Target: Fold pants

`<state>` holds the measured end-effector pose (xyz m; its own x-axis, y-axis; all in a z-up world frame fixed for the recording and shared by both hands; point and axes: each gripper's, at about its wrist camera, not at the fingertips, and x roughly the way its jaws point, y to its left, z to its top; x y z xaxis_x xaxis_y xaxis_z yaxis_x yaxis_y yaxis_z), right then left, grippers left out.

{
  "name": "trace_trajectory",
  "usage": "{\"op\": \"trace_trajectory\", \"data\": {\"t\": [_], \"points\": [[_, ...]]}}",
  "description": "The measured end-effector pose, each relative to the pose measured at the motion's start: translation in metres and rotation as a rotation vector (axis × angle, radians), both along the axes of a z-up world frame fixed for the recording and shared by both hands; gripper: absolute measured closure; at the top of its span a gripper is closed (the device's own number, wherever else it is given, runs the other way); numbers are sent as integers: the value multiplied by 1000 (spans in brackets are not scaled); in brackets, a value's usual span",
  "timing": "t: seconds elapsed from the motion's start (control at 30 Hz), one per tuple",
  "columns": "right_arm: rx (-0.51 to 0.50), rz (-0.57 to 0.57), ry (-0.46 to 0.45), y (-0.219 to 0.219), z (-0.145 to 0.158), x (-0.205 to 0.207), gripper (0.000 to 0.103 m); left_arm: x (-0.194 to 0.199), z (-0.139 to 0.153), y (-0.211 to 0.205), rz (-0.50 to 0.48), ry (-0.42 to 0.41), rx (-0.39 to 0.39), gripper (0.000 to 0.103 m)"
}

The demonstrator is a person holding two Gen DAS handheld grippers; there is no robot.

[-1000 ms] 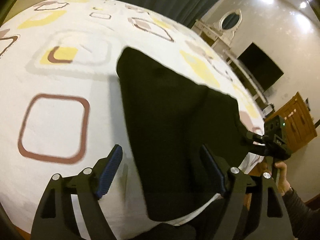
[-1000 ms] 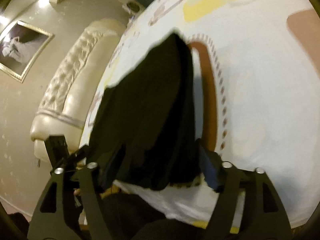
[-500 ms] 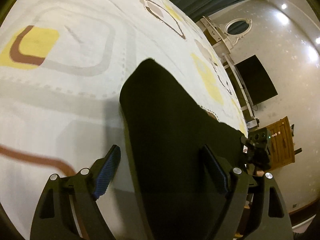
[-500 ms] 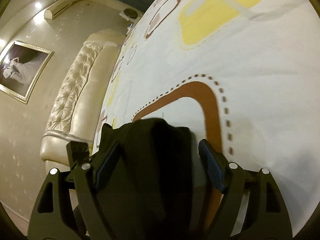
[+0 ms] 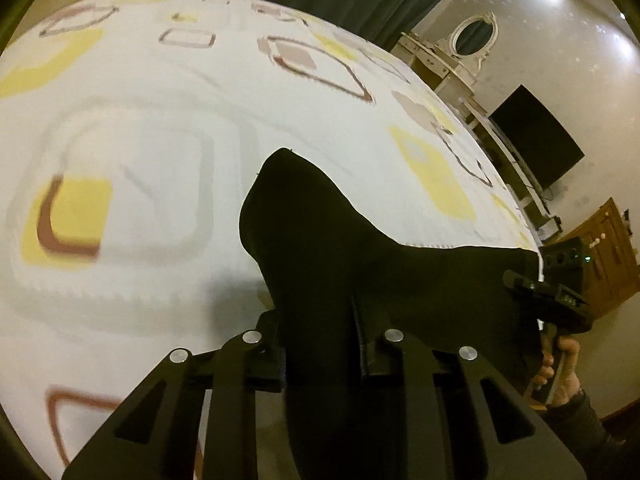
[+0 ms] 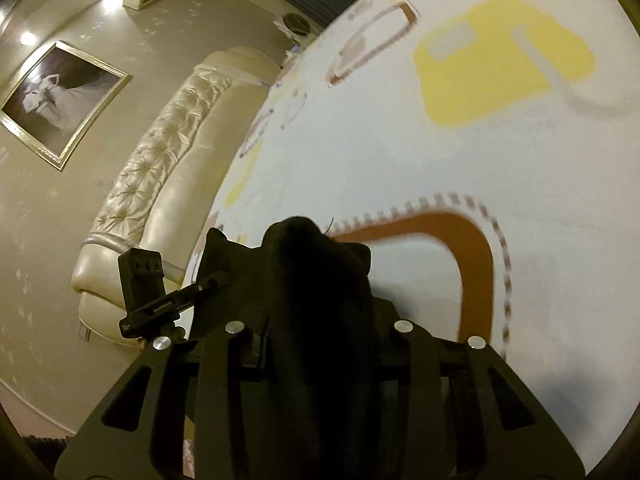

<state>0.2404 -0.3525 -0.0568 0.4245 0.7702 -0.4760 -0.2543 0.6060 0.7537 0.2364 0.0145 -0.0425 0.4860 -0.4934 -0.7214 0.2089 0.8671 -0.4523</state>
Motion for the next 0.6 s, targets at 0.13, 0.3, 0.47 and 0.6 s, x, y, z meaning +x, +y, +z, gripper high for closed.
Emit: {"op": "trace_trajectory", "data": {"t": [0.13, 0.3, 0.47, 0.6], "points": [[-16, -10, -33, 3, 9, 33, 70, 35, 14, -5, 20, -41, 71, 79], [-32, -28, -40, 7, 10, 73, 70, 71, 14, -5, 52, -43, 120, 79], [-35, -34, -28, 10, 0, 103, 70, 100, 5, 0, 76, -20, 142, 79], [-41, -29, -15, 15, -7, 122, 70, 115, -1, 5, 88, -5, 149, 79]]}}
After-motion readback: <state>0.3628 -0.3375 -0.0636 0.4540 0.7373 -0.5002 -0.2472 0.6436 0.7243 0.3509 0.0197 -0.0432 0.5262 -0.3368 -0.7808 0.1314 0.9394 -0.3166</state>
